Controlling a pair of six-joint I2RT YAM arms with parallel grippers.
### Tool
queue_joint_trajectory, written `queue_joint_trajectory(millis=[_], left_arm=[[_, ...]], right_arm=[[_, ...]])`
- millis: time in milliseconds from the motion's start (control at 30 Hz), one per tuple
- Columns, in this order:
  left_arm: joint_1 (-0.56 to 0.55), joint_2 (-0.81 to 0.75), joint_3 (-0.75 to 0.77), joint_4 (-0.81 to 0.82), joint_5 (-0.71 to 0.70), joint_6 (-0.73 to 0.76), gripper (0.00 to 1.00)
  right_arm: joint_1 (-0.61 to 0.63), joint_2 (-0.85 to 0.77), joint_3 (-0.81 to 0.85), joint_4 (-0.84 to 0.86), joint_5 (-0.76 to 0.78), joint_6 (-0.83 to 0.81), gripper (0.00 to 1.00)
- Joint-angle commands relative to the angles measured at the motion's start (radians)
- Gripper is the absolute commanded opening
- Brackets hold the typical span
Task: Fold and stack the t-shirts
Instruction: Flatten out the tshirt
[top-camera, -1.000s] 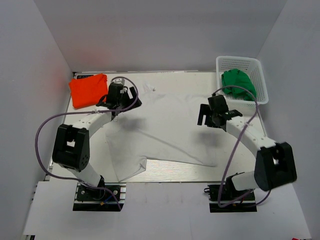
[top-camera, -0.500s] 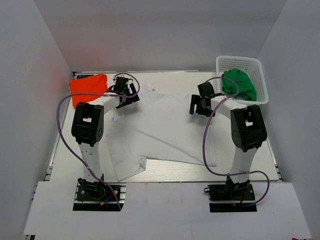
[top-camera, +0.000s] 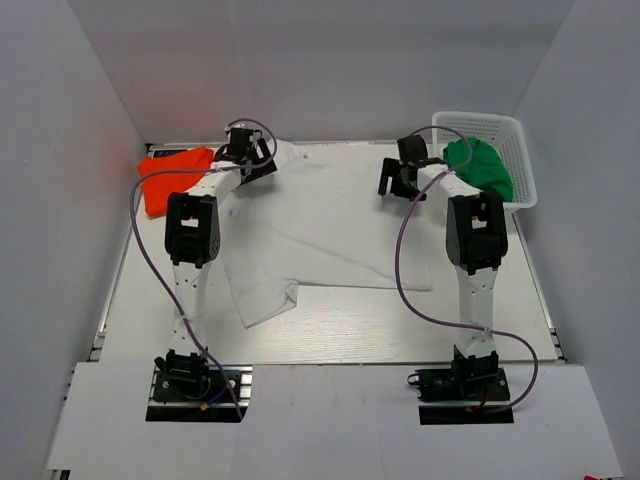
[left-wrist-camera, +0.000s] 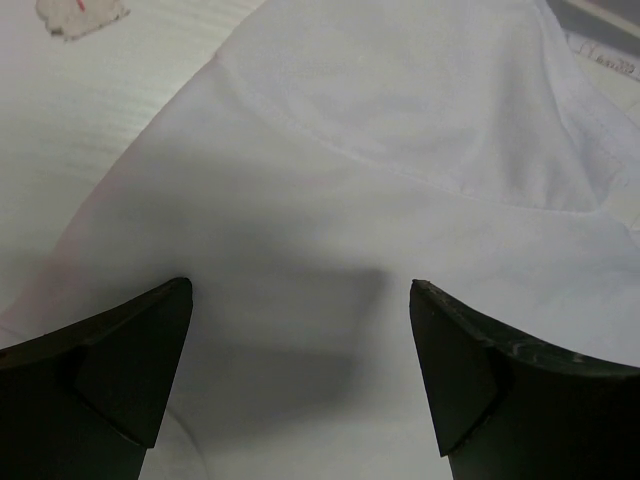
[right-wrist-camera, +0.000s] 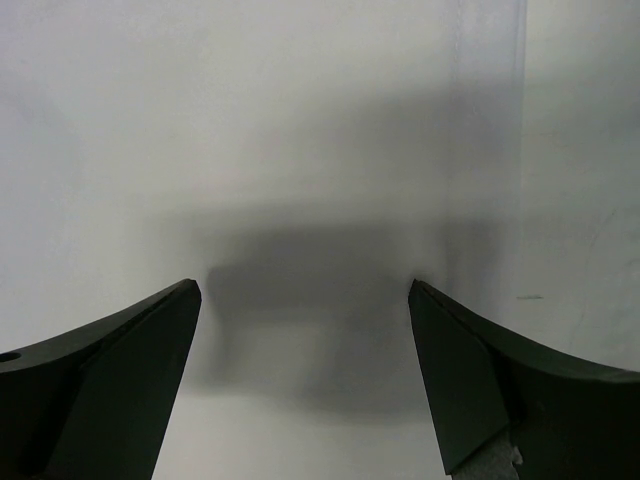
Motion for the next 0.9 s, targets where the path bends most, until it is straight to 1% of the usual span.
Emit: queue_joint_trajectory(millis=[0,67,133,167,233,267,300,333,367,400,433,467,500,533,567,600,633,667,700,767,800,867], left_arm=[[0.015,0.053,0.156,-0.105,0.063,0.015,1.00],[0.015,0.062,0.201,-0.129,0.063,0.038,1.00],[0.015,0.027,0.187,-0.129,0.074,0.048,1.00],[0.015,-0.034,0.167,-0.114,0.074,0.059,1.00],[0.015,-0.114,0.074,-0.088,0.074,0.059,1.00],[0.015,-0.160,0.035,-0.088,0.074,0.059,1.00],[0.015,-0.257,-0.047,-0.088,0.060,0.059,1.00],[0.004,-0.310,-0.098,-0.088,0.040,0.059,1.00],[0.004,-0.367,-0.150,-0.088,0.025,0.059,1.00],[-0.008,-0.426,-0.275,-0.088,0.000,0.050,1.00],[-0.008,-0.550,-0.345,-0.088,0.000,0.039,1.00],[-0.017,-0.613,-0.414,-0.088,0.014,0.016,1.00],[-0.018,-0.678,-0.572,-0.088,0.043,-0.042,1.00],[-0.018,-0.744,-0.660,-0.088,0.054,-0.065,1.00],[-0.018,-0.877,-0.825,-0.088,0.063,-0.115,1.00],[-0.018,-0.943,-0.906,-0.088,0.072,-0.131,1.00],[-0.018,-1.006,-0.977,-0.097,0.072,-0.152,1.00],[-0.018,-1.065,-1.082,-0.121,0.086,-0.188,1.00],[-0.027,-1.174,-1.127,-0.137,0.116,-0.203,1.00],[-0.027,-1.270,-1.231,-0.203,0.187,-0.226,1.00],[-0.037,-1.357,-1.262,-0.221,0.212,-0.226,1.00],[-0.048,-1.431,-1.339,-0.311,0.225,-0.260,1.00]], right_arm=[[-0.004,0.003,0.067,-0.038,-0.013,-0.041,0.90],[0.002,-0.044,0.067,-0.044,0.013,-0.035,0.90],[0.004,-0.080,0.048,-0.048,0.022,-0.042,0.90],[0.008,-0.145,0.018,-0.043,0.022,-0.048,0.90],[0.014,-0.199,-0.050,-0.008,0.001,-0.061,0.90],[0.016,-0.288,-0.126,0.004,-0.008,-0.052,0.90],[0.019,-0.313,-0.151,0.012,-0.023,-0.043,0.90],[0.024,-0.369,-0.177,0.026,-0.037,-0.026,0.90],[0.033,-0.396,-0.271,0.037,-0.045,-0.006,0.90],[0.037,-0.486,-0.307,0.084,-0.043,0.003,0.90],[0.044,-0.515,-0.344,0.107,-0.059,0.021,0.90],[0.045,-0.544,-0.419,0.127,-0.063,0.032,0.90],[0.048,-0.625,-0.493,0.183,-0.063,0.041,0.90],[0.045,-0.650,-0.560,0.201,-0.083,0.075,0.90],[0.041,-0.675,-0.623,0.219,-0.082,0.090,0.90],[0.042,-0.739,-0.649,0.260,-0.082,0.107,0.90],[0.045,-0.756,-0.697,0.276,-0.082,0.110,0.90],[0.044,-0.784,-0.716,0.291,-0.082,0.115,0.90],[0.045,-0.804,-0.746,0.290,-0.080,0.120,0.90],[0.042,-0.825,-0.760,0.290,-0.079,0.124,0.90],[0.041,-0.839,-0.768,0.287,-0.071,0.126,0.90],[0.038,-0.859,-0.774,0.273,-0.045,0.135,0.90]])
